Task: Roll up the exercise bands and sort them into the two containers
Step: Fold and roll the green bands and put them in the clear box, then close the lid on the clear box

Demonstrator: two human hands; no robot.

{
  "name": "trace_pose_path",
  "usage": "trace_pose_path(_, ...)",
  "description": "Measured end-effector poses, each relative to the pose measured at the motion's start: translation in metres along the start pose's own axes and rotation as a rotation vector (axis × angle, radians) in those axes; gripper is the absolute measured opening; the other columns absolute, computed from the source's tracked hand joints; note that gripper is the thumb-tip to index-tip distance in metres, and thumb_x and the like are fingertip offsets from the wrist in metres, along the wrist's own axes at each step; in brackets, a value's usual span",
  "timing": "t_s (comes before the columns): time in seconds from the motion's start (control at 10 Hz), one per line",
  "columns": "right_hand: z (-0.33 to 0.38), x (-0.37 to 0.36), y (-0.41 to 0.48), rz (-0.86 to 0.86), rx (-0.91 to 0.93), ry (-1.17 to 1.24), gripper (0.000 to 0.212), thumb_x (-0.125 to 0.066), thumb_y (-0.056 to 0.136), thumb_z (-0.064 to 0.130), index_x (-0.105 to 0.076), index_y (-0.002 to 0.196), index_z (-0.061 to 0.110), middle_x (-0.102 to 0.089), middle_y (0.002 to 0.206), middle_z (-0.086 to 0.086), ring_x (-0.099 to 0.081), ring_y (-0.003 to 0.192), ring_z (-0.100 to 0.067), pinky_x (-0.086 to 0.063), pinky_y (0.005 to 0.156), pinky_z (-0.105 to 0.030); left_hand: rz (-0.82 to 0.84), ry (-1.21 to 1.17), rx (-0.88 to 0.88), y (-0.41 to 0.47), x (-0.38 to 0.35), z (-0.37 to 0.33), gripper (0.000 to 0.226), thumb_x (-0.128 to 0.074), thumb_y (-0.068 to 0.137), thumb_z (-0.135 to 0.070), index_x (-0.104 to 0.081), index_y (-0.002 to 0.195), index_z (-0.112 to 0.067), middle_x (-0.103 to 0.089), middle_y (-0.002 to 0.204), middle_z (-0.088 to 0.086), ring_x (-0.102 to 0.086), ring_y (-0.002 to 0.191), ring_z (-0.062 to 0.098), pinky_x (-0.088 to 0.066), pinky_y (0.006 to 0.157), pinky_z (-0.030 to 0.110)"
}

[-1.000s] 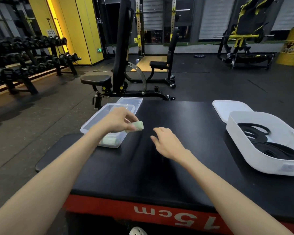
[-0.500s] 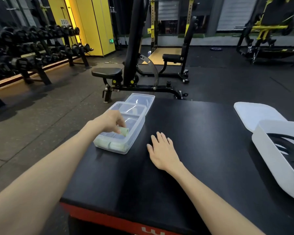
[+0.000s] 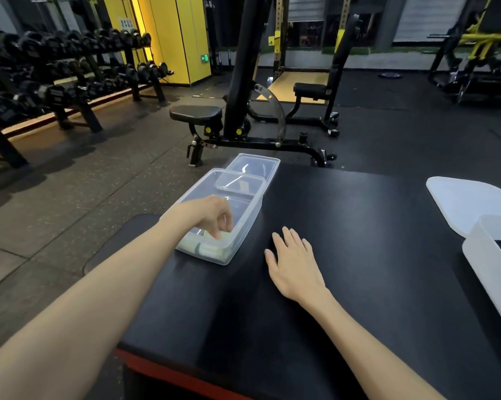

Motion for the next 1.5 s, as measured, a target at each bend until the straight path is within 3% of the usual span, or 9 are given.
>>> trace_pose_path(0.1,0.000,-0.001,0.000,0.009,-0.008,-0.001,0.051,-0.023,0.101,0.039,-0.025,0.147,0.015,-0.014,0.157,-0.008,-0.006,0.145,-0.022,-0.007,0.117,-0.038,-0.057,0.016,0.000,-0.003,0.001,0.000,0.023,-0.070,0.078,0.003,-0.064,0.092,-0.015,-0.061,0.090,-0.006,-0.056,0.081,0.015,-0.044,0.068,0.024)
trace_pose_path(0.2,0.002,-0.001,0.000,0.012,-0.006,0.006,0.051,-0.023,0.101,0.038,-0.025,0.147,0.015,-0.014,0.157,-0.008,-0.006,0.145,-0.022,-0.007,0.117,-0.038,-0.087,0.015,-0.014,-0.002,-0.003,0.004,0.024,-0.070,0.078,0.000,-0.061,0.087,-0.020,-0.057,0.094,-0.003,-0.056,0.081,0.017,-0.045,0.063,0.025)
trace_pose_path(0.5,0.002,0.001,-0.003,0.033,-0.014,0.017,0.051,-0.022,0.101,0.039,-0.023,0.147,0.017,-0.011,0.158,-0.006,-0.004,0.145,-0.019,-0.005,0.117,-0.037,0.015,-0.097,-0.015,-0.007,-0.001,0.016,0.017,-0.070,0.083,-0.026,-0.065,0.100,-0.023,-0.059,0.094,-0.008,-0.056,0.078,0.008,-0.042,0.062,0.020)
trace_pose_path(0.6,0.001,0.001,-0.002,0.028,-0.014,0.010,0.051,-0.022,0.101,0.039,-0.023,0.147,0.017,-0.012,0.158,-0.006,-0.004,0.145,-0.019,-0.005,0.118,-0.037,0.004,-0.110,-0.016,-0.007,0.007,0.014,0.013,-0.062,0.087,-0.033,-0.067,0.096,-0.025,-0.066,0.093,-0.008,-0.060,0.081,0.007,-0.043,0.074,0.023)
trace_pose_path(0.8,0.002,0.002,-0.002,0.020,-0.006,0.006,0.051,-0.022,0.101,0.039,-0.024,0.147,0.017,-0.013,0.157,-0.005,-0.005,0.145,-0.020,-0.006,0.117,-0.037,0.010,-0.118,-0.021,-0.003,0.015,0.012,0.012,-0.056,0.090,-0.030,-0.065,0.090,-0.021,-0.068,0.085,-0.007,-0.065,0.074,0.009,-0.047,0.082,0.029)
trace_pose_path(1.0,0.001,0.001,-0.001,0.056,-0.011,0.020,0.050,-0.025,0.101,0.038,-0.025,0.147,0.017,-0.013,0.157,-0.005,-0.005,0.145,-0.020,-0.006,0.117,-0.037,-0.126,-0.175,-0.094,0.000,0.029,0.015,0.013,-0.058,0.091,-0.031,-0.064,0.083,-0.023,-0.068,0.078,-0.007,-0.062,0.068,0.006,-0.048,0.073,0.026)
trace_pose_path(1.1,0.002,0.009,0.009,0.061,-0.015,0.043,0.034,-0.034,0.098,0.032,-0.048,0.121,0.012,-0.042,0.139,-0.007,-0.029,0.135,-0.027,-0.027,0.108,-0.037,-0.182,-0.222,-0.122,0.002,0.037,0.016,0.011,-0.058,0.092,-0.029,-0.066,0.087,-0.023,-0.069,0.084,-0.004,-0.062,0.072,0.006,-0.048,0.070,0.023)
trace_pose_path(1.2,0.000,0.031,0.035,0.032,-0.071,0.172,0.022,-0.042,0.092,0.022,-0.056,0.099,0.006,-0.061,0.101,-0.007,-0.056,0.099,-0.029,-0.048,0.081,-0.036,-0.288,-0.275,-0.125,0.011,0.049,0.018,0.009,-0.059,0.091,-0.028,-0.067,0.088,-0.025,-0.069,0.088,-0.004,-0.062,0.077,0.005,-0.045,0.070,0.023)
trace_pose_path(1.5,-0.017,0.083,0.153,0.118,-0.267,0.507,0.028,-0.042,0.077,0.004,-0.065,0.085,-0.010,-0.069,0.080,-0.020,-0.059,0.057,-0.021,-0.049,0.053,-0.028,-0.461,-0.548,0.081,0.076,0.098,0.050,0.013,-0.059,0.087,-0.016,-0.072,0.085,-0.014,-0.070,0.085,0.001,-0.065,0.078,0.013,-0.049,0.071,0.025)
Point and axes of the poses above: each hand's wrist, its own y-axis towards the middle knuckle, its own x-axis out of the back of the hand, z = x × y, the point moved 5 cm from there along y, towards the middle knuckle
